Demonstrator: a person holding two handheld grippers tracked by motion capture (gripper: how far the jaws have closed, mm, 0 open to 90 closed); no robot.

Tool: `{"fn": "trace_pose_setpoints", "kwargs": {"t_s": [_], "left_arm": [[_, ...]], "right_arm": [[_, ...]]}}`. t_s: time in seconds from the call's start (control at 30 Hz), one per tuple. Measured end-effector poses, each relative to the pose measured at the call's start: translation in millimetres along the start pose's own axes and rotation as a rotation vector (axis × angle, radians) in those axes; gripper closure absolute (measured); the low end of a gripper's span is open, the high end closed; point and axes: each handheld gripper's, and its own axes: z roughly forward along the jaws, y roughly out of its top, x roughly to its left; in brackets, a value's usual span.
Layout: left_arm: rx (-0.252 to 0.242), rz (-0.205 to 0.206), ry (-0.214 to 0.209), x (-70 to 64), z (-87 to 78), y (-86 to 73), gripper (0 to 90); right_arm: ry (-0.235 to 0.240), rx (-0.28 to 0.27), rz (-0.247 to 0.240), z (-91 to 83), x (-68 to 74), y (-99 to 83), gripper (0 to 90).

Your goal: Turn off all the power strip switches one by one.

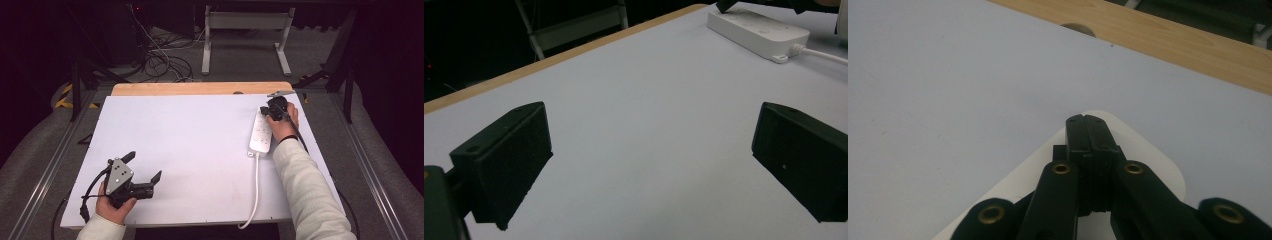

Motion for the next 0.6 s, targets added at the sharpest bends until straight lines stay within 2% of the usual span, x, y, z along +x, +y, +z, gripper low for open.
{"fn": "trace_pose_setpoints", "kwargs": {"t_s": [0.3, 0.6], "left_arm": [[0.000, -0.003, 0.002, -0.1, -0.1, -0.1, 3.0], [0.001, -0.001, 0.000, 0.0, 0.0, -0.1, 3.0]], "right_arm": [[-0.017, -0.001, -0.015, 0.3, 2.6, 0.0, 90.0], [-0.013, 0.000, -0.008, 0.4, 2.4, -0.2, 90.0]]}}
